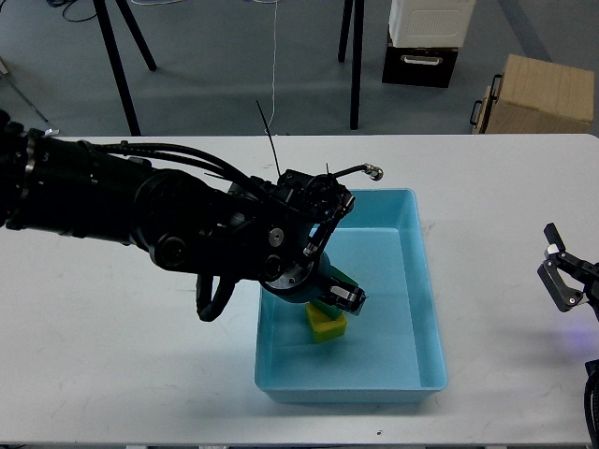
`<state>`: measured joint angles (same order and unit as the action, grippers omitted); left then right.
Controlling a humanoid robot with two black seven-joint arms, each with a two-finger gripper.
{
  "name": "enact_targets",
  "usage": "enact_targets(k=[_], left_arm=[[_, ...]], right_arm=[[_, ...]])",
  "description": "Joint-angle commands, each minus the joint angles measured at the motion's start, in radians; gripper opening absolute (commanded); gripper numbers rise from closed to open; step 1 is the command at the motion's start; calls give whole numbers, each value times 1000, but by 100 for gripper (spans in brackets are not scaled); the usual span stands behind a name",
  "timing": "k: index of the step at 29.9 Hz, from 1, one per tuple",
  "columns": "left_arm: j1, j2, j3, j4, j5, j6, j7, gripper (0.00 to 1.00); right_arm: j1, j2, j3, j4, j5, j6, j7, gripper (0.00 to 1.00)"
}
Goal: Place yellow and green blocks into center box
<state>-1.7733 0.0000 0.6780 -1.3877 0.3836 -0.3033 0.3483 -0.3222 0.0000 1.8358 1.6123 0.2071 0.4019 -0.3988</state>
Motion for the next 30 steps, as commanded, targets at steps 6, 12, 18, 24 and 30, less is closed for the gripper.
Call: enact_targets(k=[6, 12, 18, 24, 30], left_arm=[[11, 58, -20, 4, -3, 9, -12, 85], [6, 247, -153, 4, -51, 9, -12, 86], [6, 403, -270, 1, -257, 6, -15, 86], [57, 534, -437, 19, -371, 12, -167, 86], [228, 632, -696, 52, -379, 12, -222, 86]], right_arm=[[0, 0, 2, 0, 0, 0, 0, 99], [0, 0, -1, 0, 0, 0, 0, 99], [2, 0, -4, 0, 0, 0, 0, 99], [2, 0, -23, 0, -2, 2, -8, 99], [11, 0, -42, 0, -3, 3, -11, 99]])
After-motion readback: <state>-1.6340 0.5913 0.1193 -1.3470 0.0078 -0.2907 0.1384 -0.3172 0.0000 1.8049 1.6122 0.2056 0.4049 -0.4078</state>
